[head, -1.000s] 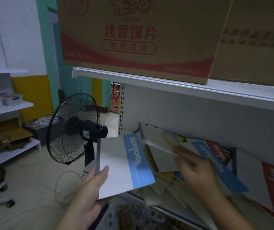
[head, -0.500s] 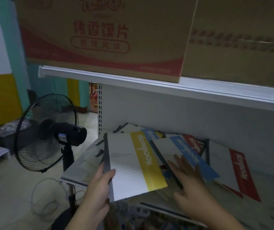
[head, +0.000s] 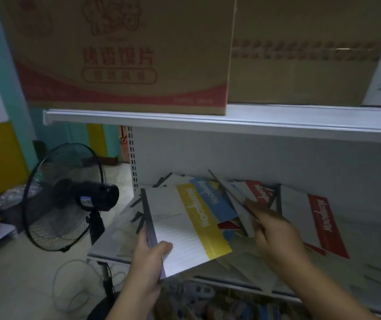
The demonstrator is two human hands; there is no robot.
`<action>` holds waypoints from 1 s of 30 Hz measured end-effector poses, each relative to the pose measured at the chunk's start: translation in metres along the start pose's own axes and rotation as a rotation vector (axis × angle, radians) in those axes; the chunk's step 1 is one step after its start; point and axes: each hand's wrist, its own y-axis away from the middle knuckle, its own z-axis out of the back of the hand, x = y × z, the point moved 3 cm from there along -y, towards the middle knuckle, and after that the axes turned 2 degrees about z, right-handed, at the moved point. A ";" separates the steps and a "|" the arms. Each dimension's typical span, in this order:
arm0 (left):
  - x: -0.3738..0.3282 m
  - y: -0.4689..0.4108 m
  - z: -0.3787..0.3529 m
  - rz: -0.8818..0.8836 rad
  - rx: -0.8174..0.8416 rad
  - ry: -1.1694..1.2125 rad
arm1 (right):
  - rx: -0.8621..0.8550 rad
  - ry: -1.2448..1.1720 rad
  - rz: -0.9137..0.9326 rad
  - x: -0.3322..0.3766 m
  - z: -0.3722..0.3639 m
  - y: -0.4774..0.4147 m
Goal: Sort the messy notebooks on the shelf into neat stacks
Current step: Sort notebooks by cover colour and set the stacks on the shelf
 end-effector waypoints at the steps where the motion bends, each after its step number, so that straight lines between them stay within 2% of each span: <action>1: -0.002 0.004 -0.005 -0.019 0.005 -0.004 | -0.046 0.001 0.065 0.013 0.009 0.000; 3: -0.003 0.015 -0.021 -0.034 0.023 0.003 | -0.013 0.041 0.188 0.041 0.020 0.006; 7: 0.007 0.041 -0.066 -0.078 0.017 -0.007 | 0.210 0.020 0.396 0.059 0.015 0.039; 10: 0.018 0.063 -0.110 -0.076 0.079 0.003 | 0.343 0.103 0.389 0.033 0.029 0.066; 11: 0.023 0.074 -0.125 -0.065 0.105 0.013 | 0.382 0.153 0.334 0.018 0.039 0.075; 13: 0.039 0.098 -0.159 -0.028 0.209 0.069 | 0.383 0.225 0.283 -0.013 0.068 0.092; 16: 0.069 0.130 -0.215 0.120 0.371 0.155 | 0.434 0.049 0.251 -0.055 0.117 0.116; 19: 0.107 0.143 -0.262 0.128 0.365 0.067 | 0.335 -0.117 0.041 -0.114 0.159 0.151; 23: 0.150 0.179 -0.334 0.215 0.429 -0.013 | 0.192 0.065 -0.389 -0.206 0.219 0.205; 26: 0.184 0.209 -0.387 0.241 0.503 -0.096 | 0.092 -0.198 -0.640 -0.258 0.268 0.244; 30: 0.230 0.245 -0.447 0.240 0.595 -0.227 | -0.055 -0.506 -0.841 -0.311 0.306 0.292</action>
